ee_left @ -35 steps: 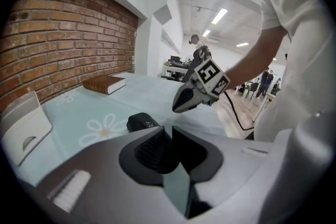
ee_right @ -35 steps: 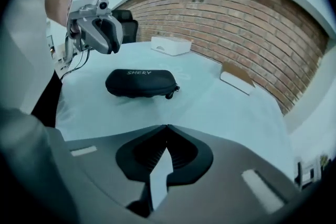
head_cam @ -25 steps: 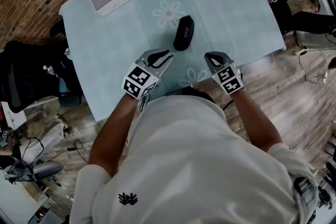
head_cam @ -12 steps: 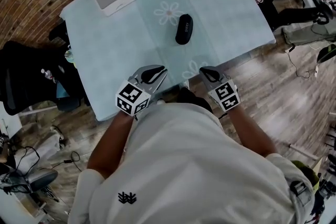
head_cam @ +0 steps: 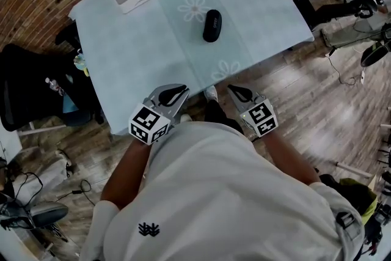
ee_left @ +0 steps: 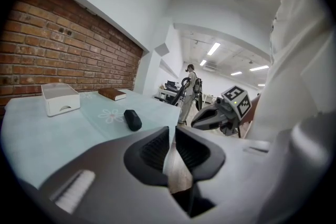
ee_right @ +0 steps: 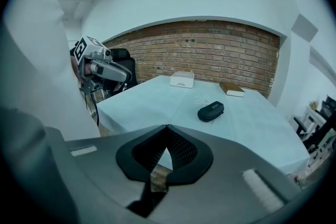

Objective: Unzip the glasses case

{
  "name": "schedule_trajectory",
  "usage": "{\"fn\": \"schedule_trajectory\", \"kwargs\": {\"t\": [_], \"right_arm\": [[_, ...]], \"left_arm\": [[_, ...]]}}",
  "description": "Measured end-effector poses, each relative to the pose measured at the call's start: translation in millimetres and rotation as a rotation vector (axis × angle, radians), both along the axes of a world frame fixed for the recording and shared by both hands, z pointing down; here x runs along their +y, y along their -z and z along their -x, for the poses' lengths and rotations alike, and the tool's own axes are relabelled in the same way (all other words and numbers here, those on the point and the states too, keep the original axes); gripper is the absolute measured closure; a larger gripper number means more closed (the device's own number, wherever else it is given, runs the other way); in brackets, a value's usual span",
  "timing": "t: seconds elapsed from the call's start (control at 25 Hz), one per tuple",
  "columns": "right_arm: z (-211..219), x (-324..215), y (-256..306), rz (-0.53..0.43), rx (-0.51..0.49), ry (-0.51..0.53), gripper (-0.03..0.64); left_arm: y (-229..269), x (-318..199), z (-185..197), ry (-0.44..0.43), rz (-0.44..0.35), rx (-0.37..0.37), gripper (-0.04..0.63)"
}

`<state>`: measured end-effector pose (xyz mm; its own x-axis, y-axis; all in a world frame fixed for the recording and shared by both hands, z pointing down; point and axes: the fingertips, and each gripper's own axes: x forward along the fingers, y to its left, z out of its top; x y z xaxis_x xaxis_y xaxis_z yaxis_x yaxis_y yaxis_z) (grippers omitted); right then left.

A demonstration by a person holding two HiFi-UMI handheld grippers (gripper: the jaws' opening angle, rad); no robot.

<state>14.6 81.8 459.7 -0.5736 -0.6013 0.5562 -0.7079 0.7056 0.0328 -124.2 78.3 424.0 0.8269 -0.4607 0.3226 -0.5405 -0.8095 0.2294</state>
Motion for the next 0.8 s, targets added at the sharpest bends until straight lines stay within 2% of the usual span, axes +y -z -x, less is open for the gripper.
{"fn": "schedule_trajectory", "kwargs": {"t": [0.8], "right_arm": [[15.2,29.8,8.6,-0.042,-0.001,0.027,0.615]], "left_arm": [[-1.5,30.1,15.8,0.033,-0.012,0.008,0.503]]}}
